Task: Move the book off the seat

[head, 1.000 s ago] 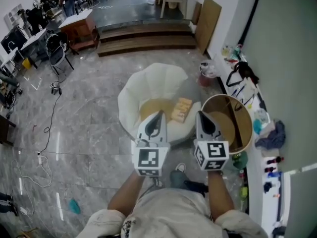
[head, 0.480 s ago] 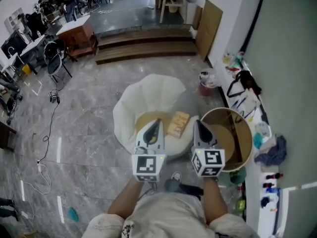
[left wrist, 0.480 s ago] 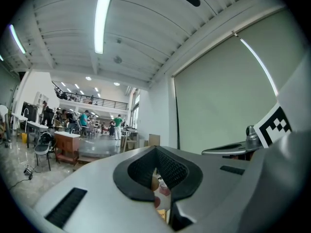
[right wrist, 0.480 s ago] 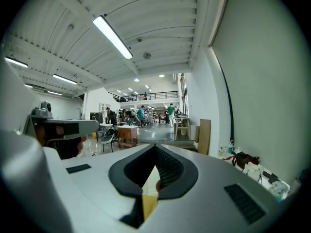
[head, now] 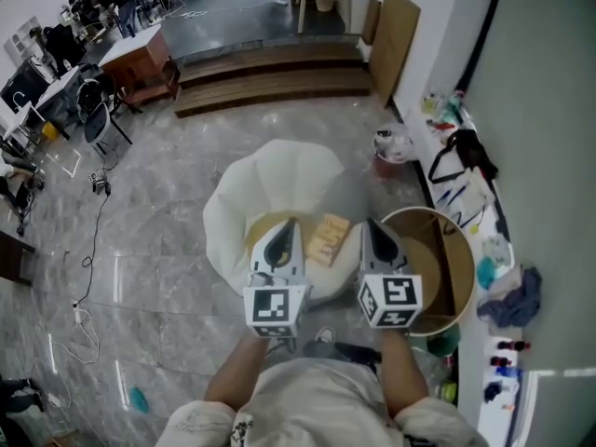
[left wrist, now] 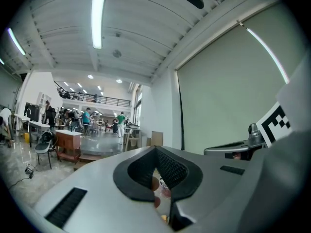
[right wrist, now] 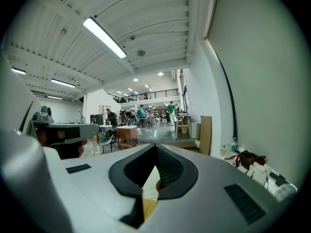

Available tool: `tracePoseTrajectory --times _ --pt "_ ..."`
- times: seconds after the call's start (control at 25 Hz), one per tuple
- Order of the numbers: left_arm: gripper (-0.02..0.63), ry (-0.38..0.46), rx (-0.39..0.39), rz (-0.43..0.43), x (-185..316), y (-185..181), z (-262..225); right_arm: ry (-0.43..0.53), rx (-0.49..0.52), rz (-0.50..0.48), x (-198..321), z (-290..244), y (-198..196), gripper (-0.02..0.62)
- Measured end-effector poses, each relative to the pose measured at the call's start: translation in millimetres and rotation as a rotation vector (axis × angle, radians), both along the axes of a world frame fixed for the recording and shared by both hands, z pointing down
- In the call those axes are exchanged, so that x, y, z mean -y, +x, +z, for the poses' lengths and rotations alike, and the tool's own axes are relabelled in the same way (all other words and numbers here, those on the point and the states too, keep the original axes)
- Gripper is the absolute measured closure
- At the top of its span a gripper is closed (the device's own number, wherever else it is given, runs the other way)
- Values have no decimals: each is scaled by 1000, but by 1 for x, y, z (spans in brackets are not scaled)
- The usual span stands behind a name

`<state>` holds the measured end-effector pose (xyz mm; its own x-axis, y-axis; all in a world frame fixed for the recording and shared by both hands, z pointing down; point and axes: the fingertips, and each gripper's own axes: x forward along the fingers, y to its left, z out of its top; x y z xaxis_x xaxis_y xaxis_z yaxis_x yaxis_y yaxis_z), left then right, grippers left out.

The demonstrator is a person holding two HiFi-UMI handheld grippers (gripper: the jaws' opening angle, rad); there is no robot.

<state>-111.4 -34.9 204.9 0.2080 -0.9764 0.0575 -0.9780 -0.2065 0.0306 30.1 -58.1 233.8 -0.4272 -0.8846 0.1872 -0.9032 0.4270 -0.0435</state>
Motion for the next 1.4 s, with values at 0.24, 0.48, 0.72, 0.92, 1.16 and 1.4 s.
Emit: tracePoseTrajectory --times 0.24,0.48,0.72,0.92,1.16,1.4 --pt "604 -27 3 -1 19 -3 11 -28 -4 6 20 10 1 598" --pt "604 -29 -11 37 45 -14 25 -52 -39 40 36 25 -14 598" --pt "604 -41 -13 89 69 -39 36 -82 -60 97 51 35 -38 598" --pt "604 -85 -27 122 86 -63 59 -116 -93 137 65 57 -58 598" --pt "604 -133 -17 184 101 -75 96 -172 -106 191 72 88 -75 598" --pt "604 -148 -9 225 111 -71 130 -228 -128 220 77 128 -74 598"
